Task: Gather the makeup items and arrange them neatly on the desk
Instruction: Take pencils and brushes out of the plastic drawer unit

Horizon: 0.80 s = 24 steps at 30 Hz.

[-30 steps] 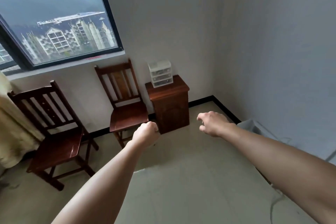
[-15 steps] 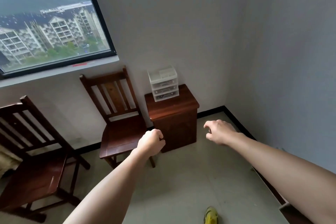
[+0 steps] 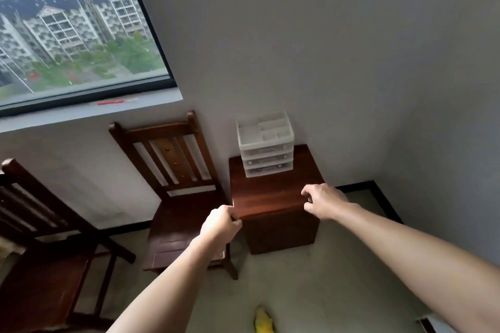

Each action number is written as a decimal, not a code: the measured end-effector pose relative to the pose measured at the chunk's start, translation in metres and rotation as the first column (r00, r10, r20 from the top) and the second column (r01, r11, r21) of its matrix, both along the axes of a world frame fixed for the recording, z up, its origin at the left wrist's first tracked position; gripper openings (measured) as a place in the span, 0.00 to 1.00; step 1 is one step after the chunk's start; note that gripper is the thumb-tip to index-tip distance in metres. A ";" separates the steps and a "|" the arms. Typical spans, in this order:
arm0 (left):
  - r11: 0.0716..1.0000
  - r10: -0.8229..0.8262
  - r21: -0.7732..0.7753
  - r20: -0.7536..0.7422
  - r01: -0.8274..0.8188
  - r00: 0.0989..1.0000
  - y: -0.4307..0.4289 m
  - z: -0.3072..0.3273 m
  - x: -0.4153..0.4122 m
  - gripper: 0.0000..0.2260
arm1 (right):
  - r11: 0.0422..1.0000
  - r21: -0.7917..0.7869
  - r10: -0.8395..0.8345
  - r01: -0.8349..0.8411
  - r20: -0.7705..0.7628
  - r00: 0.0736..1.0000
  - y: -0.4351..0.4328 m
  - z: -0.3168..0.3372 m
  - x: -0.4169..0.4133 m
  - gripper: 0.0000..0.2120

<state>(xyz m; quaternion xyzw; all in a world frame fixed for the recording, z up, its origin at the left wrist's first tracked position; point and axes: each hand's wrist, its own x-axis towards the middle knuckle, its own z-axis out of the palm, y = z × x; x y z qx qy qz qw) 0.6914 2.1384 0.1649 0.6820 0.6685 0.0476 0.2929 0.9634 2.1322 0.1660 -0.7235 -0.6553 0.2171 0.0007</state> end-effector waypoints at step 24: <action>0.815 0.551 -0.447 0.404 -0.368 0.730 0.343 -0.105 0.061 0.16 | 0.864 -0.178 -0.503 0.470 -0.337 0.796 0.312 -0.095 0.055 0.24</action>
